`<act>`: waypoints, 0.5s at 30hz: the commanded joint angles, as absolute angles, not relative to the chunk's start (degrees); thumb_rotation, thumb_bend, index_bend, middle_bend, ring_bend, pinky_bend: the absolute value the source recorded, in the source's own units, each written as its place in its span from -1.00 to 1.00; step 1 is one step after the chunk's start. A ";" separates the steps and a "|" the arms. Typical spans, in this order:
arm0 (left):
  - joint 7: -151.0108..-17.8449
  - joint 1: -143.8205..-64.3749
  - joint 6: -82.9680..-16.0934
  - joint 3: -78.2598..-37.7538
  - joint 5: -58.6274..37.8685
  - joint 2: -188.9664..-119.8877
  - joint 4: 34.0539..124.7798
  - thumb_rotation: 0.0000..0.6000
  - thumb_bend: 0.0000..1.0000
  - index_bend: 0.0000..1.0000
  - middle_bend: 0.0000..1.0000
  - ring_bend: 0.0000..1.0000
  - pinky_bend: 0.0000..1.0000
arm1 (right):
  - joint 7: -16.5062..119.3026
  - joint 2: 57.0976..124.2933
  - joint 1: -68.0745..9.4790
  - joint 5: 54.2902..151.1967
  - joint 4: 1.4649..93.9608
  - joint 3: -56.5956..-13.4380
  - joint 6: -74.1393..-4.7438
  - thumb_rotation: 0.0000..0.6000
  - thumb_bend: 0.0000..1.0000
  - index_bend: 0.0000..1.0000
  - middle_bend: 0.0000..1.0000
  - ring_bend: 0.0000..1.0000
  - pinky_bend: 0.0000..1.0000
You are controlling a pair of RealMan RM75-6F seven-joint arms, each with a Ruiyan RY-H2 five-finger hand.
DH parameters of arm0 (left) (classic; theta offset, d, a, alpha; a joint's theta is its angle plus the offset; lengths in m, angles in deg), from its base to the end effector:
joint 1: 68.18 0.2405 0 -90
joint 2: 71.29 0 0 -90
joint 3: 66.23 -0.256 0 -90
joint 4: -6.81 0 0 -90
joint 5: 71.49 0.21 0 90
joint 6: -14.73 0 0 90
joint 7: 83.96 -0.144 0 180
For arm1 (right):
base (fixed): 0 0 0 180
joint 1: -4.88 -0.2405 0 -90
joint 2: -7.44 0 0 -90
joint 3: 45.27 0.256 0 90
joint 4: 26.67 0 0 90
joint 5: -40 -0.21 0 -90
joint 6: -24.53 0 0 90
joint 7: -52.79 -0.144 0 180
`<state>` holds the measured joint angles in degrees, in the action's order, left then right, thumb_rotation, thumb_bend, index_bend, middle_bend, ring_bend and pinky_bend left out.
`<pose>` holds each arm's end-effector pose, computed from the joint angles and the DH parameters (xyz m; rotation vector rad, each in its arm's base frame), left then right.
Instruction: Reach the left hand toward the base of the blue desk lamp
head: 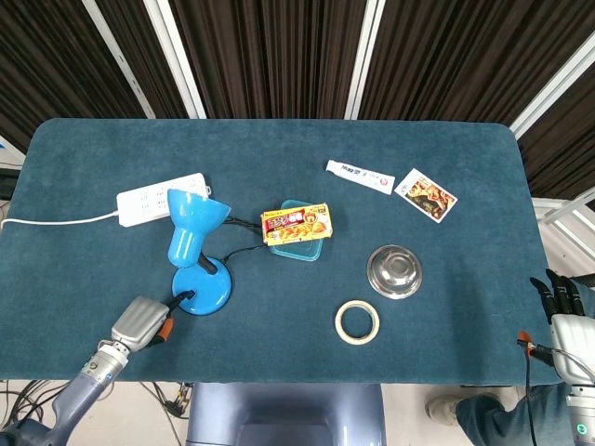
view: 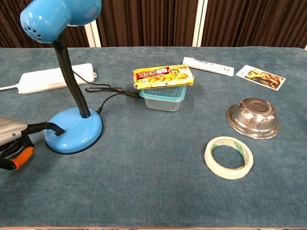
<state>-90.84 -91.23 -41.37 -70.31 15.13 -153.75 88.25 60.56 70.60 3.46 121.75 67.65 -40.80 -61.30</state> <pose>-0.2761 0.2247 -0.0106 -2.0212 -1.0479 -0.6836 -0.3226 -0.1670 0.1708 1.3087 -0.8549 0.7605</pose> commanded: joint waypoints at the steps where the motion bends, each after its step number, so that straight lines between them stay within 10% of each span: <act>1: -90.93 -91.42 -41.26 -70.39 14.88 -153.53 88.32 1.00 0.35 -0.73 0.58 0.53 0.65 | 60.57 70.59 3.46 121.77 67.66 -40.81 -61.29 1.00 -0.42 -0.71 -0.87 -0.91 1.00; 9: -91.65 -89.67 -48.84 -67.50 14.43 -150.20 91.38 1.00 0.22 -0.73 0.39 0.36 0.61 | 60.58 70.58 3.46 121.79 67.67 -40.82 -61.30 1.00 -0.42 -0.72 -0.87 -0.91 1.00; 15: -90.74 -85.86 -59.44 -64.46 14.20 -143.21 97.55 1.00 -0.35 -0.73 -0.03 -0.13 0.12 | 60.66 70.62 3.47 121.88 67.69 -40.87 -61.34 1.00 -0.42 -0.72 -0.87 -0.91 1.00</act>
<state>-91.32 -88.06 -55.12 -66.19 14.40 -146.82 94.33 60.66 70.62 3.47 121.88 67.70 -40.86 -61.34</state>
